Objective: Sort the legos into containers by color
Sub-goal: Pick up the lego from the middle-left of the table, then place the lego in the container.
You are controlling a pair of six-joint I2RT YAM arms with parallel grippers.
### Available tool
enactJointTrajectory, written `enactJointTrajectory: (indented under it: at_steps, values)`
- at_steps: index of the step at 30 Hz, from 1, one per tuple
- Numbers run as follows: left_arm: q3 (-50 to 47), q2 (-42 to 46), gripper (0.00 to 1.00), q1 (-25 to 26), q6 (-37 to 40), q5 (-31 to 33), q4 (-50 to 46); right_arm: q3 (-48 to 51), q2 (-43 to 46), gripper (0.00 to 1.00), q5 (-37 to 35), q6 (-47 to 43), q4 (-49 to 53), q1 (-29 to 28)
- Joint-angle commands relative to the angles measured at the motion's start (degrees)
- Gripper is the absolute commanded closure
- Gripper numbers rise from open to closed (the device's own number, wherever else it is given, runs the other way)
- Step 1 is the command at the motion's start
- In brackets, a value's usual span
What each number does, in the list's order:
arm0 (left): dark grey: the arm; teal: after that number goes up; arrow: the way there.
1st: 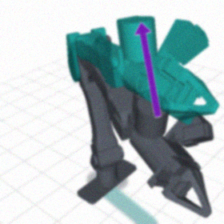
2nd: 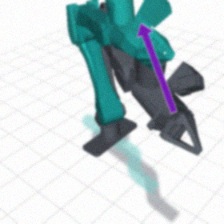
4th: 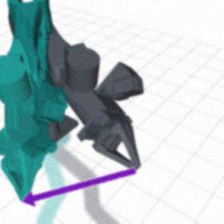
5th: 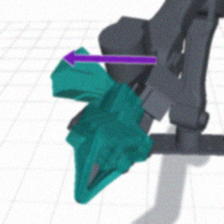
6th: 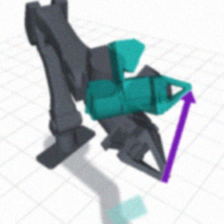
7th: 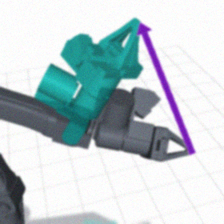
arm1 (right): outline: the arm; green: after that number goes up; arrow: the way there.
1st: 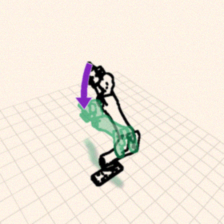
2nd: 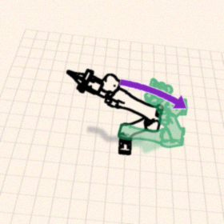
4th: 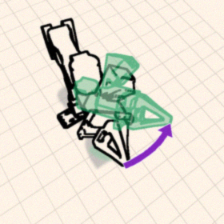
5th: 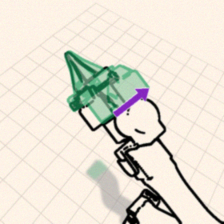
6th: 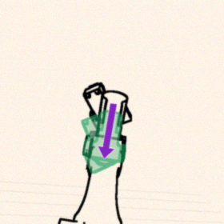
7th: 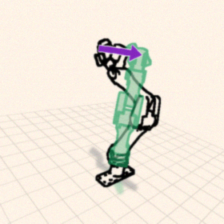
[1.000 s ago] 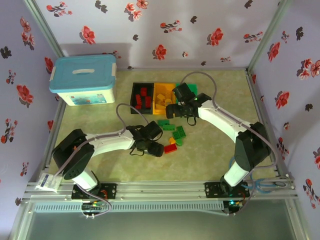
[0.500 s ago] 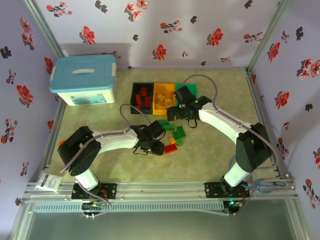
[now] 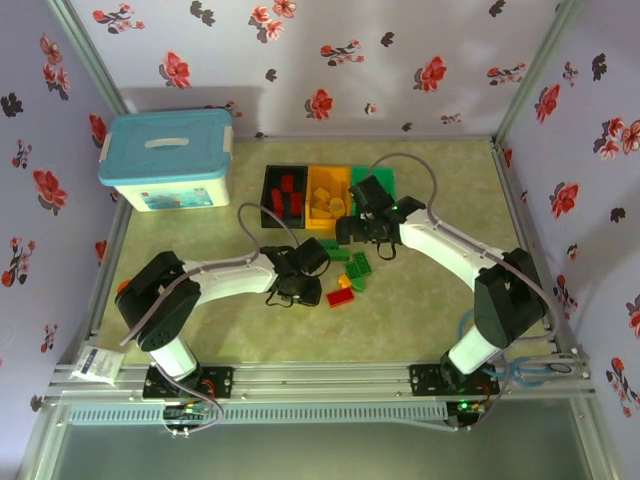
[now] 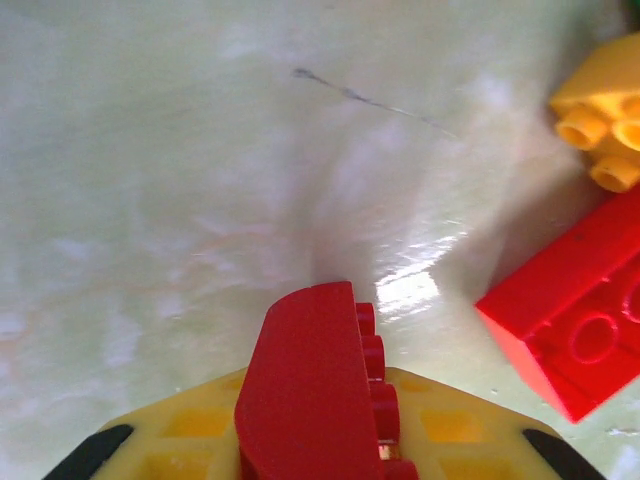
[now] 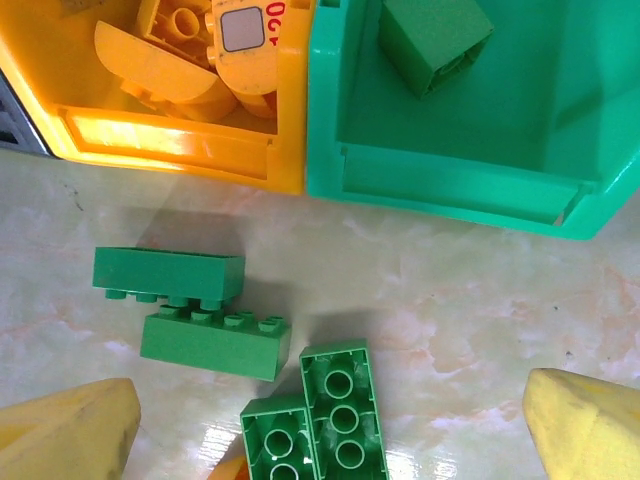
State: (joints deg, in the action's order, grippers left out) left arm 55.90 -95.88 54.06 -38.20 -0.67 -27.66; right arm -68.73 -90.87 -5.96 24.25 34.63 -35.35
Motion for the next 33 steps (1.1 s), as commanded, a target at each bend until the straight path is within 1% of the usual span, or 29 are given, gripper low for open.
enactJointTrajectory:
  at_steps: [1,4,8,11,15,21,26,27,29,30,32,33]
  values:
    - [2.33,4.07,0.84,-3.44,2.12,2.00,-3.42,1.70,3.30,0.01,-0.15,1.13,-0.18,0.29]
    - [4.20,6.40,0.84,-7.80,3.70,1.62,-4.44,3.71,4.85,0.01,0.15,1.49,-0.35,0.29]
    - [8.22,7.83,0.84,-14.84,6.20,0.20,-5.78,6.94,6.80,0.01,0.31,2.19,-0.57,0.29]
    - [13.02,6.30,0.83,-19.33,8.53,0.06,-7.72,9.92,8.30,0.01,0.73,3.12,-1.47,0.29]
    - [20.39,1.51,0.82,-24.12,10.97,-0.18,-9.89,12.59,10.01,0.02,1.37,4.12,-1.89,0.27]
    - [30.67,-6.83,0.81,-27.63,12.51,-2.01,-11.03,15.02,12.29,0.02,2.40,4.77,-1.77,0.20]
    - [39.58,-14.51,0.78,-28.75,13.69,-2.22,-14.24,16.30,13.78,0.02,2.58,4.93,-1.19,-0.03]
    - [41.35,-15.98,0.76,-28.84,14.14,-2.16,-14.94,16.51,14.03,0.02,2.45,4.88,-1.06,-0.01]
    - [44.52,-18.25,0.67,-29.09,14.38,-1.47,-16.73,16.85,14.64,0.02,2.28,4.78,-0.81,0.00]
    - [46.19,-19.31,0.60,-29.19,14.34,-0.85,-18.08,16.89,14.88,0.02,2.34,4.75,-0.71,-0.03]
    - [49.26,-20.69,0.42,-29.23,14.21,0.48,-20.53,16.96,15.30,0.02,2.35,4.62,-0.40,-0.04]
    - [49.89,-20.79,0.36,-29.20,14.21,0.66,-20.92,17.01,15.44,0.02,2.51,4.67,-0.35,-0.07]
